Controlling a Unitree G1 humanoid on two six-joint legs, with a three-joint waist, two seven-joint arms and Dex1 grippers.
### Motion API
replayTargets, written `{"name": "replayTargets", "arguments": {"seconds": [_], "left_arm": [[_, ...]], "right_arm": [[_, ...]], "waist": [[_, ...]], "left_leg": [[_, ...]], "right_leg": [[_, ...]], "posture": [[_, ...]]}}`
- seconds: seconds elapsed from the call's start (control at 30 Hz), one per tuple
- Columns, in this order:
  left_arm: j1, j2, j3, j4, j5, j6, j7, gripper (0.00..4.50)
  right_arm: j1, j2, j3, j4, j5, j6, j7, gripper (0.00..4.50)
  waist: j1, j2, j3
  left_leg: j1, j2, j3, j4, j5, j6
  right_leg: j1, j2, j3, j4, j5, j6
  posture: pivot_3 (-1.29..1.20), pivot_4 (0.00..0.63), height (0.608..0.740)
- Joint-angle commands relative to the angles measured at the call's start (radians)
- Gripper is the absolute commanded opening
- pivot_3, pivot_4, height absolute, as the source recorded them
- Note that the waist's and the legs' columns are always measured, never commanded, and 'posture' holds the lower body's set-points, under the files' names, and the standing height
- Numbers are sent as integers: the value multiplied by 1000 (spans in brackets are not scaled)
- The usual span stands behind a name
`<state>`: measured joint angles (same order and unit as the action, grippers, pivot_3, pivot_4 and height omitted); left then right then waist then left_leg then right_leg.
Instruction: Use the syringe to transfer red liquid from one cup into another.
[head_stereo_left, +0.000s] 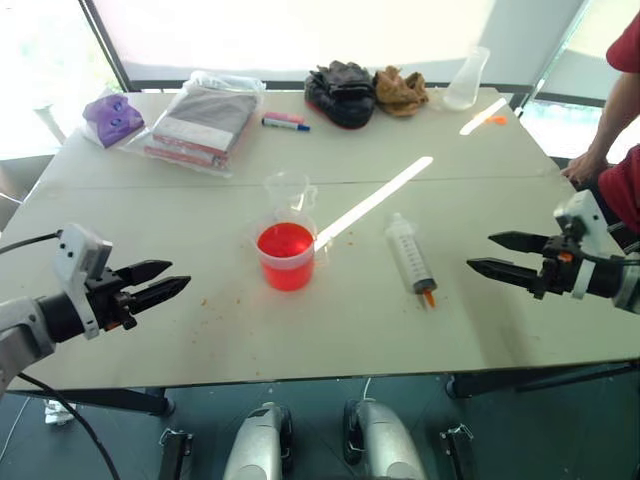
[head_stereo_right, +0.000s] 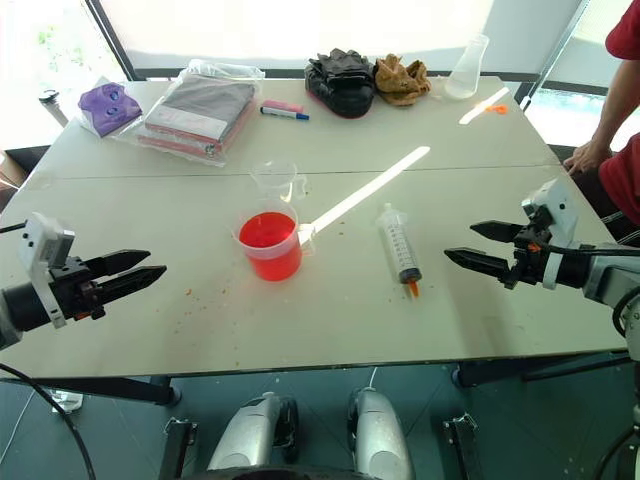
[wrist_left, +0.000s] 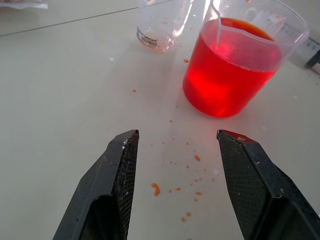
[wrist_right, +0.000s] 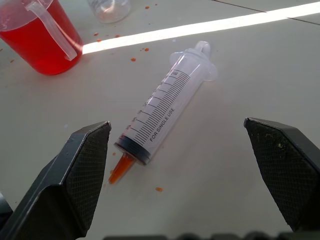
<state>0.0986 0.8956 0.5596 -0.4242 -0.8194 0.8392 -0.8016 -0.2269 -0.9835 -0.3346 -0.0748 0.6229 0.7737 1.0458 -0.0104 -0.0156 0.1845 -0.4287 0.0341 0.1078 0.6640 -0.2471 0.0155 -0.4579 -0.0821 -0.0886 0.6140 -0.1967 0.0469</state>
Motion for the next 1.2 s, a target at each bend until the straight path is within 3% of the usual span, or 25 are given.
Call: {"name": "replayTargets", "arguments": {"seconds": [0.03, 0.5, 0.8, 0.97, 1.1, 1.2], "left_arm": [[-5, 20, 40, -9, -11, 9, 5, 2585], [-3, 9, 42, -23, 6, -18, 18, 2585], [-14, 17, 20, -2, 29, -44, 12, 2585], [-83, 75, -2, 38, 57, -81, -50, 2585], [-235, 172, -41, 115, 23, -71, -140, 2585], [-341, 205, -102, 153, 15, -78, -202, 2585]], "right_arm": [[-37, -9, -5, -12, -15, -32, -18, 4458], [-68, 24, 30, 12, -50, -59, -63, 4458], [-131, -23, 98, 47, -89, 41, -101, 4458], [-337, -52, 199, 116, -110, 292, -184, 4458], [-664, -19, 350, 212, -63, 625, -154, 4458], [-887, 60, 490, 354, -78, 721, -119, 4458]], "waist": [[-1, 0, 0], [1, 1, 0], [1, 1, 0], [-2, 1, 1], [-5, 4, 3], [-8, 4, 2]], "left_leg": [[0, 0, 0, 0, 0, 0], [0, 0, 0, 0, 0, 0], [0, 0, 0, 0, 0, 0], [-1, 0, 0, 0, 0, 0], [-4, 0, 1, 0, 0, 0], [-9, 0, 1, 0, 2, 3]], "right_leg": [[0, 0, 0, 0, 0, 0], [0, 0, 0, 0, 2, -3], [0, 0, -1, 0, 2, -3], [-2, 0, 0, 0, 3, -5], [-5, 0, 0, 0, 3, -6], [-10, 1, -1, 1, 4, -6]], "posture": [[0, 150, 740], [0, 150, 740], [0, 150, 740], [0, 150, 740], [0, 150, 740], [0, 150, 740]]}}
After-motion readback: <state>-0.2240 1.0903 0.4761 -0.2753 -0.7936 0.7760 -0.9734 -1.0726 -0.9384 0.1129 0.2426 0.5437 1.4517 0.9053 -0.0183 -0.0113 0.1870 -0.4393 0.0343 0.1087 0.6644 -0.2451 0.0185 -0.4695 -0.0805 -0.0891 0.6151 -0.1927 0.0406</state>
